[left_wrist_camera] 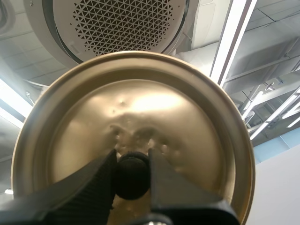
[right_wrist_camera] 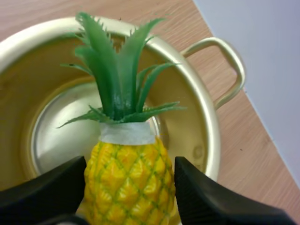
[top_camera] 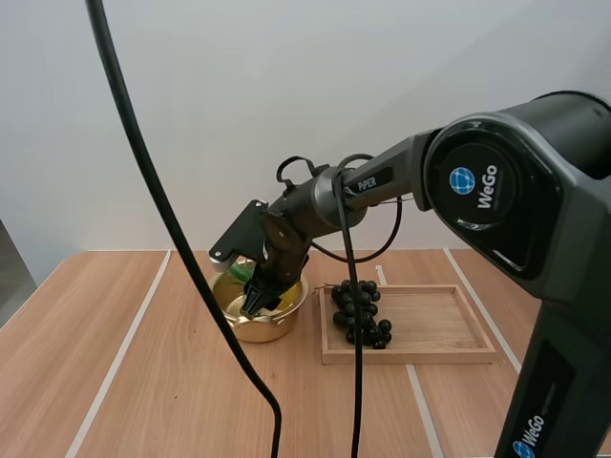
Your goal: Open the pot, put the pineapple inside, and close it
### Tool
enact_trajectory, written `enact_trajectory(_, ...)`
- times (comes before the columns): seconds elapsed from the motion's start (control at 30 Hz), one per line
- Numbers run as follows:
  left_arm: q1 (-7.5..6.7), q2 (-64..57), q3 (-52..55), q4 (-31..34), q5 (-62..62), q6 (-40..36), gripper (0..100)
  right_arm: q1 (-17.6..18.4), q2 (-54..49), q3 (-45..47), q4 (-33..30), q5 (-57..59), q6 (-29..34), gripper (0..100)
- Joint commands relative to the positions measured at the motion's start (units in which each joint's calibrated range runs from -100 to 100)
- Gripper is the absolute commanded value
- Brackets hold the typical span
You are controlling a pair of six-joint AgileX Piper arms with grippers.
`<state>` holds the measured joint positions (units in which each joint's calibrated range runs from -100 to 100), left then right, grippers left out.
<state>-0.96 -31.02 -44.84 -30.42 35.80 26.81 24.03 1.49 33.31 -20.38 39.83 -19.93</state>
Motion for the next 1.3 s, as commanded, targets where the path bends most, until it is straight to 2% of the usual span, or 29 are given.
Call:
enact_trajectory(0.0,0.10,-0.1,-0.1,-0.2,-1.5,0.1,0,0.2,-0.2,0.4,2.9,3.7,-0.6,0)
enact_trajectory(0.1,0.10,-0.1,-0.1,-0.2,-3.2,0.1,0,0.2,-0.2,0.4,6.2,5.6,-0.6,0)
enact_trajectory(0.63,0.10,-0.1,-0.1,-0.2,-3.6,0.1,0,0.2,-0.2,0.4,5.0,10.8,-0.6,0)
enact_trajectory(0.7,0.10,-0.1,-0.1,-0.2,-3.6,0.1,0,0.2,-0.2,0.4,5.0,11.0,-0.6,8)
enact_trajectory(0.77,0.10,-0.1,-0.1,-0.2,-3.6,0.1,0,0.2,-0.2,0.4,5.0,11.0,-0.6,24)
enact_trajectory(0.83,0.10,-0.1,-0.1,-0.2,-3.6,0.1,0,0.2,-0.2,0.4,4.4,11.0,-0.6,44)
enact_trajectory(0.97,0.10,-0.1,-0.1,-0.2,-3.6,0.1,0,0.2,-0.2,0.4,3.0,9.7,-0.6,100)
enact_trajectory(1.27,0.10,-0.1,-0.1,-0.2,-3.6,0.1,0,0.2,-0.2,0.4,2.4,7.1,-0.6,100)
